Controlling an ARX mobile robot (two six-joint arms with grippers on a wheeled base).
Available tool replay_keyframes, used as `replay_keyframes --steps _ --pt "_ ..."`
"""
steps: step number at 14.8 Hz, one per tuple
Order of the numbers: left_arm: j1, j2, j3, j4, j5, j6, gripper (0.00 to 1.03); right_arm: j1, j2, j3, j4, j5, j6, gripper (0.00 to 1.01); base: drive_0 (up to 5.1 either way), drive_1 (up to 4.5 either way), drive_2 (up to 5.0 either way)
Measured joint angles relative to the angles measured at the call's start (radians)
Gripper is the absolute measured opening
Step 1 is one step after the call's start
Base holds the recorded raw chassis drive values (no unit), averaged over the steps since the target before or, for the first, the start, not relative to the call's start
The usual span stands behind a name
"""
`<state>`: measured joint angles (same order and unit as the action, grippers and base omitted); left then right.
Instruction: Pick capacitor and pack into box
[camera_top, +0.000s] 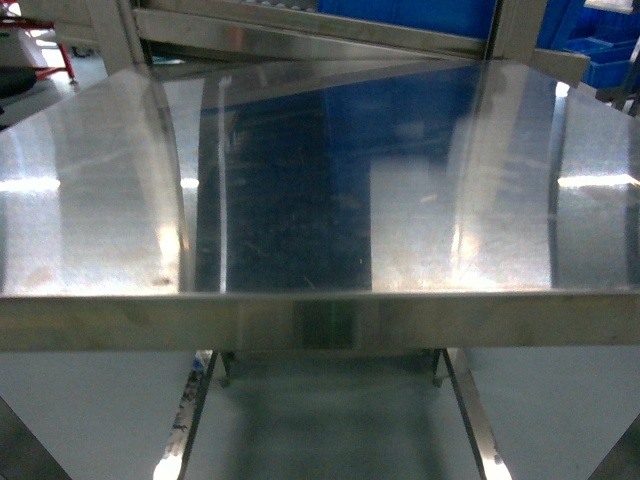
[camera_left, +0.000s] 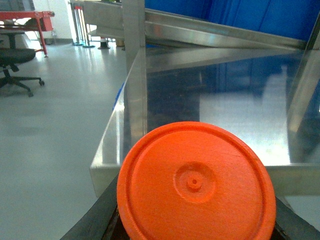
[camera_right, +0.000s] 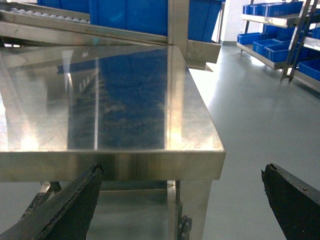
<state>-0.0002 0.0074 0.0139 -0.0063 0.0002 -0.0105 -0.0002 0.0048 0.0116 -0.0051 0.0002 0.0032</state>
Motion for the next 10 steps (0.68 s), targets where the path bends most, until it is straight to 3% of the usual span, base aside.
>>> replay_keyframes --steps 10 --pt "0.000 0.000 0.000 -0.001 -0.001 0.000 0.44 0.000 0.000 0.000 0.001 -0.002 -0.002 0.98 0.0 0.00 0.0"
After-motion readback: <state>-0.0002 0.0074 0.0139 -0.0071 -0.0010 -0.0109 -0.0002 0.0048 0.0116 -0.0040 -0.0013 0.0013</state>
